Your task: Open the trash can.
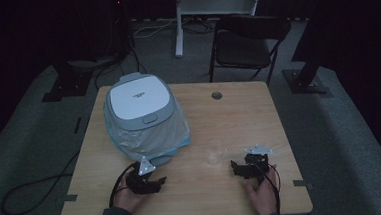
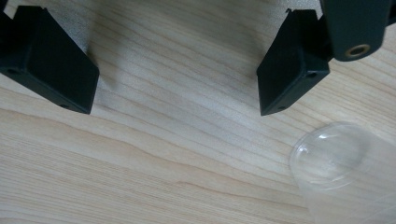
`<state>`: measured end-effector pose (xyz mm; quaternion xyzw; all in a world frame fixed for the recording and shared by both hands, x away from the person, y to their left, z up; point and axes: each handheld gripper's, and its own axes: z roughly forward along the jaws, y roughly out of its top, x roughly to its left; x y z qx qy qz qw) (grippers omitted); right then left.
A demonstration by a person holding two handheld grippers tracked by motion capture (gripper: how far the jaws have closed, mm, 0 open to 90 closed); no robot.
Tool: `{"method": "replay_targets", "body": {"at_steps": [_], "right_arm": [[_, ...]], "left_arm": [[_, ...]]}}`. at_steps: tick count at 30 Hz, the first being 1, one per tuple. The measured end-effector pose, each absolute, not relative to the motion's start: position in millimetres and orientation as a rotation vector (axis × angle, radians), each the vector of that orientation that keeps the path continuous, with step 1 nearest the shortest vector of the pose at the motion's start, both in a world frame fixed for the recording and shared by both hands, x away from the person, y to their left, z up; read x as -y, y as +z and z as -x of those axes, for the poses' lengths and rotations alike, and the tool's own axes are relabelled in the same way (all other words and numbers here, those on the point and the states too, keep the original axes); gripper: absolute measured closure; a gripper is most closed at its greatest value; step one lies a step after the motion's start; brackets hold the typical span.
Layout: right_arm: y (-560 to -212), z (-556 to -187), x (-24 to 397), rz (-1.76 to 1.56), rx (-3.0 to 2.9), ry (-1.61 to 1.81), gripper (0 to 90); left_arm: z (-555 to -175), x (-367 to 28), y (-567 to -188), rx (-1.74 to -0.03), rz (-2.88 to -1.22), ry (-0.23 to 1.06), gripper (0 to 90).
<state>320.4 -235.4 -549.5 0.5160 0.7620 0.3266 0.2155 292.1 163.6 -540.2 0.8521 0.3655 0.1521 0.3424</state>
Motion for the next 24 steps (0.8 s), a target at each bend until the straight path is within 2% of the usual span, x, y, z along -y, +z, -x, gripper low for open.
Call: {"method": "replay_targets", "body": {"at_steps": [11,12,17,19,23,24], "right_arm": [[-549.5,-329.6,239.1,-1.402,-2.137,0.916,11.7],[-549.5,-329.5,239.0,-1.402,-2.137,0.916,11.8],[-549.5,-329.4,239.1,-1.402,-2.137,0.915,11.8],[-549.5,-329.4,239.1,-1.401,-2.137,0.915,11.8],[-549.5,-329.4,239.1,-1.401,-2.137,0.915,11.8],[-549.5,-329.4,239.0,-1.402,-2.137,0.915,11.8]], "left_arm": [[-289.6,-163.4,-539.6,-0.96,-2.218,0.396,36.3],[-289.2,-163.3,-538.9,-0.96,-2.218,0.396,38.2],[-288.9,-167.0,-535.3,-1.015,-2.209,0.391,67.6],[-290.2,-169.4,-534.8,-1.035,-2.203,0.388,76.8],[-291.1,-170.9,-534.9,-1.054,-2.187,0.351,90.0],[-290.5,-169.9,-534.5,-1.05,-2.198,0.367,90.0]]}}
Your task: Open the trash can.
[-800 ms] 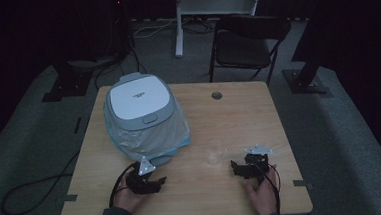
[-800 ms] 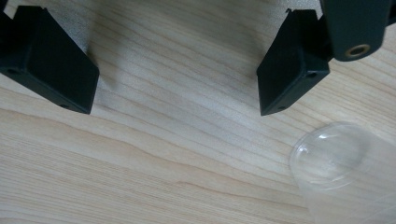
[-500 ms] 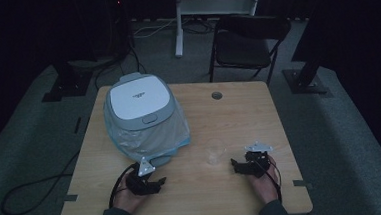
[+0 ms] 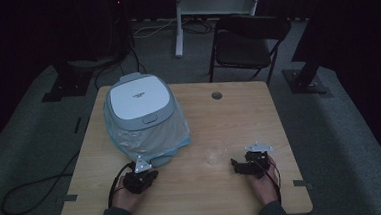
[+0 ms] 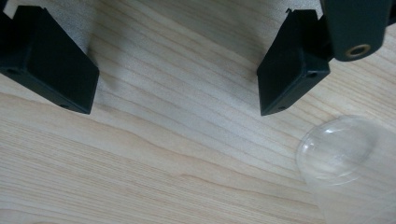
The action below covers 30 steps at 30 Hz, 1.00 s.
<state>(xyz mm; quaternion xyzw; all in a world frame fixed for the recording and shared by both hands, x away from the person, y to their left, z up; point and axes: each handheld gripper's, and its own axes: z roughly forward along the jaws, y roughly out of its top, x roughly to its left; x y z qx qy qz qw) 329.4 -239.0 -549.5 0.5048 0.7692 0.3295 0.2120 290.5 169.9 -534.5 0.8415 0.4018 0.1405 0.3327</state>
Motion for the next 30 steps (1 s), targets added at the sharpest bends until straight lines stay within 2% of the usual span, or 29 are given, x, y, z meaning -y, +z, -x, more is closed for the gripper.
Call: {"method": "replay_targets", "body": {"at_steps": [10,30], "right_arm": [[-549.5,-329.3,238.9,-1.402,-2.136,0.915,11.9],[-549.5,-329.0,238.0,-1.406,-2.133,0.915,12.0]], "left_arm": [[-291.8,-158.4,-521.4,-1.025,-2.115,0.426,90.0],[-311.5,-147.1,-517.3,-1.052,-2.072,0.497,90.0]]}}
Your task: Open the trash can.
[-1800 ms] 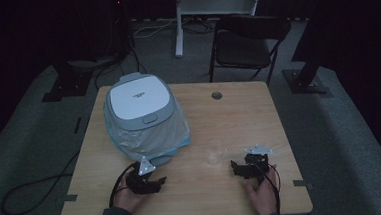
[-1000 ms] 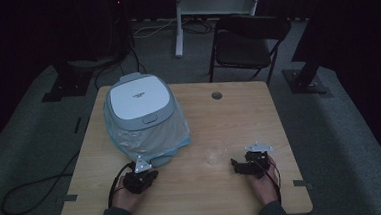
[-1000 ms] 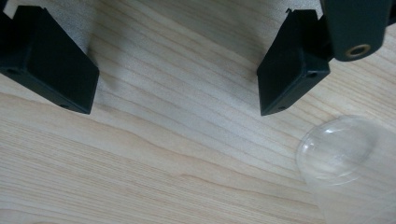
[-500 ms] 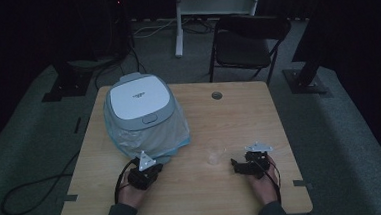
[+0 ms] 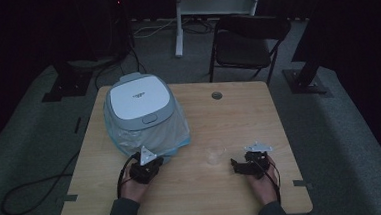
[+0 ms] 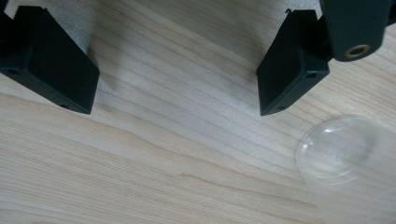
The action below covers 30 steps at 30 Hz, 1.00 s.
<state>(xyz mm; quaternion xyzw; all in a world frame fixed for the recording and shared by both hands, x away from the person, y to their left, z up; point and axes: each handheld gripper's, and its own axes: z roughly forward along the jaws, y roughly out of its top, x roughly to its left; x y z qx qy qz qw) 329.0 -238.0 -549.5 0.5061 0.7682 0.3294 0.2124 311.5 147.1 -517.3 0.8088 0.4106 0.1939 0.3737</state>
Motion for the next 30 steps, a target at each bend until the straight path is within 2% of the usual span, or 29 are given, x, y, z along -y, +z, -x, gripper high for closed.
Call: {"method": "replay_targets", "body": {"at_steps": [30], "right_arm": [[-549.5,-328.9,237.2,-1.395,-2.142,0.918,12.1]], "left_arm": [[-312.1,-137.2,-523.3,-1.052,-2.097,0.533,90.0]]}}
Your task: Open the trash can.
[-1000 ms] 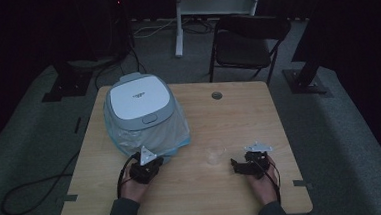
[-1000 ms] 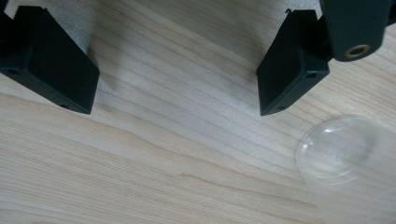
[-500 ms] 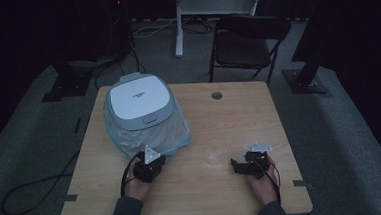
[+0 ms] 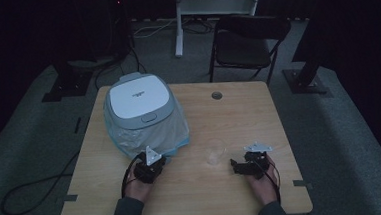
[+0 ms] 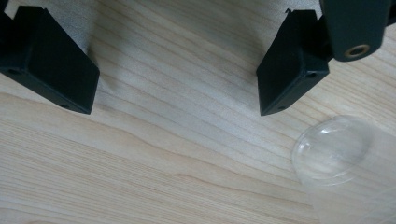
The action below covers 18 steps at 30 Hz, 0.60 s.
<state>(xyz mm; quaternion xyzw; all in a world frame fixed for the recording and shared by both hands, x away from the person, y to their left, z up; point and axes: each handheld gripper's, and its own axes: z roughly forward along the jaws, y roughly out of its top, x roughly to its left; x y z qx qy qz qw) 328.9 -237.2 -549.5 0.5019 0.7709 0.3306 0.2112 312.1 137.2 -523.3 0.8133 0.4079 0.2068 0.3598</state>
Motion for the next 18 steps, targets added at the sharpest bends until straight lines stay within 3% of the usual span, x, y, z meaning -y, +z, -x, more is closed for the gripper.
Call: {"method": "replay_targets", "body": {"at_steps": [18], "right_arm": [[-549.4,-328.8,236.9,-1.393,-2.146,0.919,12.3]], "left_arm": [[-311.9,-135.5,-526.8,-1.045,-2.113,0.547,90.0]]}}
